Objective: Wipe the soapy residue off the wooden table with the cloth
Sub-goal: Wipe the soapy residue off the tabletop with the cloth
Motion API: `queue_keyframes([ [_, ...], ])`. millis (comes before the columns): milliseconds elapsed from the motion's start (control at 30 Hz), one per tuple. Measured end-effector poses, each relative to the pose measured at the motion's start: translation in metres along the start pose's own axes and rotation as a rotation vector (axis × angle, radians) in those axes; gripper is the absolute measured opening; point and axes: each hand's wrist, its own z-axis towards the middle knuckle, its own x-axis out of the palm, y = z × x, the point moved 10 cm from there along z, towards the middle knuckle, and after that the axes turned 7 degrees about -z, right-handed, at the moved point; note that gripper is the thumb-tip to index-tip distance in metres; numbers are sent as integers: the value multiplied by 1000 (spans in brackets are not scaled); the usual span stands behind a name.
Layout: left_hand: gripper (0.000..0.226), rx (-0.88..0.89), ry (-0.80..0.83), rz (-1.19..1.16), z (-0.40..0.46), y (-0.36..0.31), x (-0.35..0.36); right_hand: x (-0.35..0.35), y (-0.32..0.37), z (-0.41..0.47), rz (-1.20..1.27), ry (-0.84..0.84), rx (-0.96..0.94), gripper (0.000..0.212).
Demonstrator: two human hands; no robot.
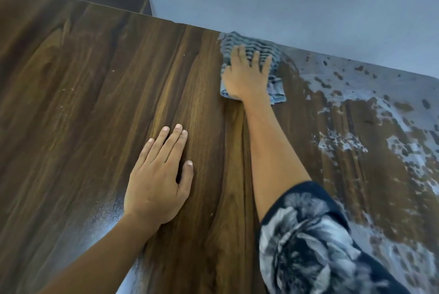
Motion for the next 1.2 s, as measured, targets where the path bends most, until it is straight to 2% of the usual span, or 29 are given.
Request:
queue_keyframes([
  [100, 56, 2, 6, -3, -1, 0, 0, 4, 22, -41, -15, -118, -151, 55],
  [200, 56, -4, 7, -15, 0, 0, -1, 12, 14, -102, 4, -171, -192, 56],
  [333, 55, -5, 5, -25, 1, -1, 0, 23, -29, -121, 17, -83, -59, 56],
  [467, 55, -10, -3, -41, 2, 0, -1, 17, -52, -69, 5, -55, 114, 55],
  [533, 55, -13, -6, -46, 2, 1, -1, 12, -46, -36, 34, -40, 129, 54],
  [667, 56, -16, -1, -41, 1, 2, -1, 6, -13, -14, 2, -60, -25, 54],
  [767, 56, -10, -6, -41, 1, 1, -2, 8, 7, -53, -43, -146, -213, 53],
  [867, 56, -9, 5, -36, 3, 1, -2, 14, 6, -102, -51, -130, -298, 57],
  [1000, 55, -7, 16, -28, 4, 0, -2, 12, -16, -99, -28, -77, -221, 55],
  [1200, 55, -19, -12, -28, -1, 0, -3, 2, -23, 8, 39, -7, 44, 57],
])
